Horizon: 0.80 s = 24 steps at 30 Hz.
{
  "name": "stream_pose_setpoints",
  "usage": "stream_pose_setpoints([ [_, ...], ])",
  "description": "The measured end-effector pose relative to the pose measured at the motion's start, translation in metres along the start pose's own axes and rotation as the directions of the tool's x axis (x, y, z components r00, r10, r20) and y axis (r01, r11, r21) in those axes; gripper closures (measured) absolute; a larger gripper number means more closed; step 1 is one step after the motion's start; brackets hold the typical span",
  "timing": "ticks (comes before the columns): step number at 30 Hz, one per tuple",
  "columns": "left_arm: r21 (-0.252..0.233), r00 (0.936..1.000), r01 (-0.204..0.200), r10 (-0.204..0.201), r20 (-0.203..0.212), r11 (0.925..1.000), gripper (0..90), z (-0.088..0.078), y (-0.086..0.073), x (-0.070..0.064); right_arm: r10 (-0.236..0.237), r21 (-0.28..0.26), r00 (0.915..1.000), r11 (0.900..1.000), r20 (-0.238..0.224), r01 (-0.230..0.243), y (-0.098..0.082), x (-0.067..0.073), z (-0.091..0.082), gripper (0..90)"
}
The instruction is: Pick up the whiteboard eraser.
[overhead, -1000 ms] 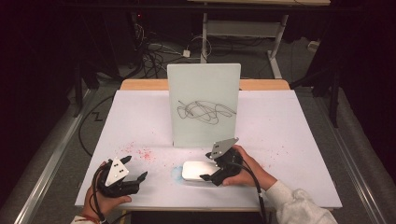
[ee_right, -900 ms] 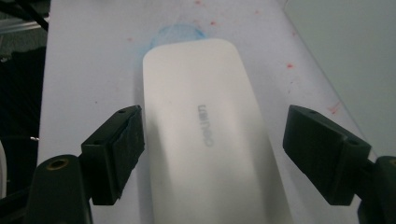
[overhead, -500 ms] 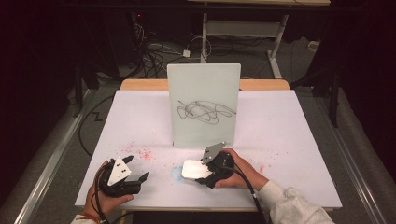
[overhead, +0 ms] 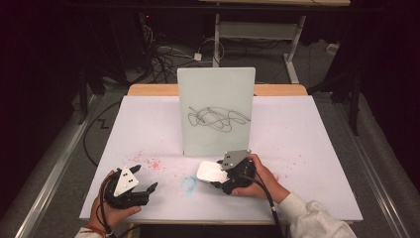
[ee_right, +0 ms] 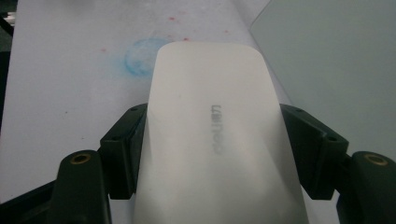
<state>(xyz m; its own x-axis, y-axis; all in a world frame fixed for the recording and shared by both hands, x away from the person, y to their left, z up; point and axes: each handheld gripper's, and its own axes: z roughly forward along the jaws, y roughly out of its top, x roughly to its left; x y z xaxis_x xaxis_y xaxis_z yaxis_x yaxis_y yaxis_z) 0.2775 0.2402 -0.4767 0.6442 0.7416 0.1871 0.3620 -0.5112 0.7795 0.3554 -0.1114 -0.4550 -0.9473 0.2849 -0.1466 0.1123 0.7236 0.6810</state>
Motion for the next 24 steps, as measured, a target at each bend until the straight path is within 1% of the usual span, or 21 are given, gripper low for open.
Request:
stream_pose_setpoints([
  [1,0.0,1.0,0.003,-0.003,-0.003,1.0,21.0,0.0,0.0,0.0,0.001,-0.013,0.9998,1.0,0.022,-0.001,0.0,-0.001,-0.004,30.6],
  [2,0.0,1.0,0.003,-0.003,-0.009,1.0,21.0,0.001,0.0,0.0,0.003,-0.019,0.9996,1.0,0.028,-0.003,0.0,-0.001,-0.005,30.6],
  [3,0.003,0.9997,0.005,-0.005,-0.025,1.0,21.0,0.001,0.001,-0.001,0.013,-0.034,0.9992,0.999,0.037,-0.012,0.0,-0.002,-0.008,30.6],
  [4,0.002,0.9995,0.005,-0.005,-0.03,1.0,21.0,0.001,0.001,-0.001,0.015,-0.045,0.999,0.999,0.043,-0.013,0.0,-0.003,-0.01,30.6],
  [6,-0.003,0.9997,0.007,-0.007,-0.024,1.0,21.0,0.001,0.001,-0.001,0.016,-0.051,0.9986,0.999,0.05,-0.013,-0.001,-0.003,-0.011,30.7],
  [7,-0.004,0.9998,0.005,-0.005,-0.022,1.0,21.0,0.001,0.001,-0.001,0.02,-0.059,0.9979,0.998,0.061,-0.017,-0.001,-0.004,-0.014,30.7],
  [8,-0.004,0.9998,0.003,-0.003,-0.021,1.0,21.0,0.001,0.002,-0.001,0.02,-0.077,0.9965,0.997,0.082,-0.013,-0.001,-0.005,-0.019,30.7],
  [9,-0.003,0.9997,0.004,-0.004,-0.022,1.0,21.0,0.002,0.002,-0.001,0.02,-0.077,0.9965,0.997,0.082,-0.013,-0.001,-0.005,-0.019,30.7],
  [12,-0.007,0.9998,0.007,-0.007,-0.018,0.9999,20.9,0.003,0.002,0.0,0.038,-0.109,0.9929,0.994,0.112,-0.026,-0.002,-0.009,-0.026,30.7],
  [14,-0.012,0.9999,0.011,-0.011,-0.013,0.9999,21.0,0.004,0.002,0.001,0.047,-0.13,0.9913,0.991,0.123,-0.031,-0.002,-0.013,-0.031,30.7],
  [15,-0.014,0.9999,0.01,-0.01,-0.012,0.9999,21.0,0.005,0.002,0.002,0.054,-0.149,0.987,0.988,0.151,-0.031,-0.002,-0.014,-0.034,30.7],
  [16,-0.015,0.9999,0.01,-0.011,-0.013,0.9998,21.0,0.005,0.002,0.003,0.054,-0.149,0.987,0.988,0.151,-0.031,-0.002,-0.014,-0.034,30.7],
  [17,-0.02,0.9999,0.011,-0.011,-0.008,0.9997,21.0,0.005,0.003,0.004,0.057,-0.149,0.9852,0.988,0.162,-0.033,-0.003,-0.015,-0.036,30.7],
  [20,-0.022,0.9999,0.011,-0.011,-0.002,0.9997,20.9,0.007,0.004,0.004,0.067,-0.166,0.9768,0.986,0.203,-0.033,-0.006,-0.017,-0.041,30.7],
  [21,-0.024,1.0,0.009,-0.009,0.001,0.9997,21.0,0.007,0.005,0.004,0.079,-0.171,0.9727,0.984,0.218,-0.042,-0.007,-0.017,-0.043,30.7],
  [24,-0.019,1.0,-0.001,0.001,0.001,0.9998,21.0,0.008,0.006,0.003,0.089,-0.178,0.9555,0.983,0.281,-0.039,-0.009,-0.017,-0.048,30.8],
])
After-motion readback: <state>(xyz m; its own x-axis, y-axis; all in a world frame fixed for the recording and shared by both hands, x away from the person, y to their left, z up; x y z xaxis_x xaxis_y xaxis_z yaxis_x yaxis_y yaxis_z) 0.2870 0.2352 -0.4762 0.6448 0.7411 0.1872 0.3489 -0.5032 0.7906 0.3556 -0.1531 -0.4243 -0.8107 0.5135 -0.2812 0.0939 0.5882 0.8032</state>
